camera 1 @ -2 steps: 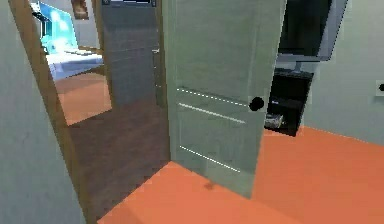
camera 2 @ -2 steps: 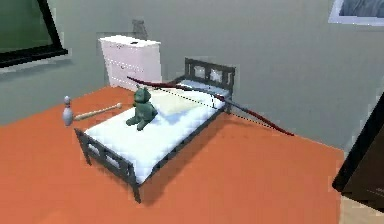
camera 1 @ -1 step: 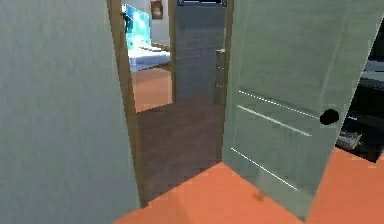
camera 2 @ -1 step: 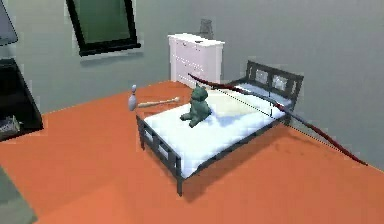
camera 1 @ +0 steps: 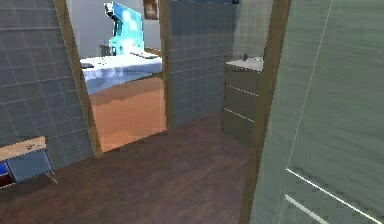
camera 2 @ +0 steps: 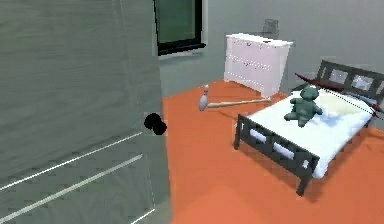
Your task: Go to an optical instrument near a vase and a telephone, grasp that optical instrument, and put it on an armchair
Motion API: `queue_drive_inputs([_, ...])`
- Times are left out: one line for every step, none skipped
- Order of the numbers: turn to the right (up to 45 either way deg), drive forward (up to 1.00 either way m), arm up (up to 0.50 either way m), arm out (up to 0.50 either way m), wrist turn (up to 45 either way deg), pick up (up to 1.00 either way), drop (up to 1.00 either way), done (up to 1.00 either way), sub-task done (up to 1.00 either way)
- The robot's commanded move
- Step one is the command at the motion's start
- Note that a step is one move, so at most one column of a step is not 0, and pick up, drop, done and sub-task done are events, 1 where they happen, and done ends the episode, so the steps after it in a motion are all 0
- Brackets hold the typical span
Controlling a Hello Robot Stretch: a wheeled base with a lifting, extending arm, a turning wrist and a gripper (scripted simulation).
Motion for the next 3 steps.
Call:
queue_drive_inputs([-3.0,0.00,0.00,0.00,0.0,0.00,0.00,0.00,0.00])
queue_drive_inputs([0.0,0.35,0.00,0.00,0.0,0.00,0.00,0.00,0.00])
queue_drive_inputs([-18.0,0.00,0.00,0.00,0.0,0.00,0.00,0.00,0.00])
